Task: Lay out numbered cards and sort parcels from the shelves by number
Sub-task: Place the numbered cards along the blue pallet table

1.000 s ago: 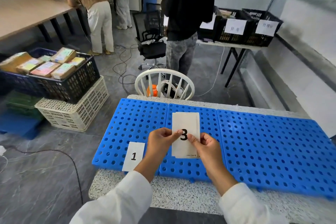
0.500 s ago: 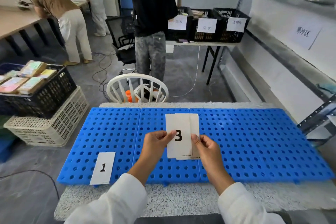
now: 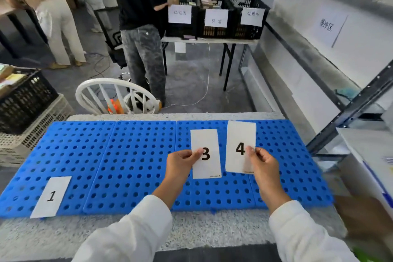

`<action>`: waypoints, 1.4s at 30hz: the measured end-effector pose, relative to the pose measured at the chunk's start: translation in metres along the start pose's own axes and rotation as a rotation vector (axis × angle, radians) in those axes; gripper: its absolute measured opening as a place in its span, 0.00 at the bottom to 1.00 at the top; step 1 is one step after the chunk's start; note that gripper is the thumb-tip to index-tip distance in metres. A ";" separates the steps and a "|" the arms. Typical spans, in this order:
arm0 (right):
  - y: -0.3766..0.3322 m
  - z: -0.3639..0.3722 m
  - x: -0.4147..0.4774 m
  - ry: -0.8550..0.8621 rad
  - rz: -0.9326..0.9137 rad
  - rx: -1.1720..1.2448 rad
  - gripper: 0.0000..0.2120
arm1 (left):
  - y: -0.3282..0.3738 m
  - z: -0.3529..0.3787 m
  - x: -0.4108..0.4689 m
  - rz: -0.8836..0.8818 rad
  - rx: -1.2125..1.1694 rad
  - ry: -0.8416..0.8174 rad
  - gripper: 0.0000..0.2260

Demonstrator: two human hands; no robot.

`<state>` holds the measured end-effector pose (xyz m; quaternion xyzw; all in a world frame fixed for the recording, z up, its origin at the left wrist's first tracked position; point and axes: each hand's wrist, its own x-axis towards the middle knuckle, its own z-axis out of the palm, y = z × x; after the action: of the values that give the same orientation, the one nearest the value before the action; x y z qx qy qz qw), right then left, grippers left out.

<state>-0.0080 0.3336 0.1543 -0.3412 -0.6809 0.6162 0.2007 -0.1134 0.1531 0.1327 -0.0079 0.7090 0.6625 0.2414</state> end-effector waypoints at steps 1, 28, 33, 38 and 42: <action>0.006 -0.017 0.009 0.020 0.015 0.003 0.09 | -0.011 0.018 0.003 -0.022 0.010 -0.008 0.16; 0.071 -0.106 0.022 -0.066 0.153 -0.123 0.10 | -0.138 0.098 0.045 -0.281 0.461 0.217 0.12; 0.069 -0.104 0.020 -0.066 0.149 -0.122 0.09 | -0.129 0.088 0.035 -0.278 0.465 0.279 0.22; 0.064 -0.103 0.018 -0.081 0.131 -0.091 0.11 | -0.099 0.099 0.017 -0.094 0.391 0.236 0.12; 0.055 -0.103 0.019 -0.037 0.133 -0.047 0.12 | -0.052 0.138 -0.001 0.050 0.200 -0.034 0.14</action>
<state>0.0623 0.4195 0.1141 -0.3789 -0.6745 0.6182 0.1388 -0.0492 0.2762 0.0836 0.0449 0.7674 0.5943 0.2365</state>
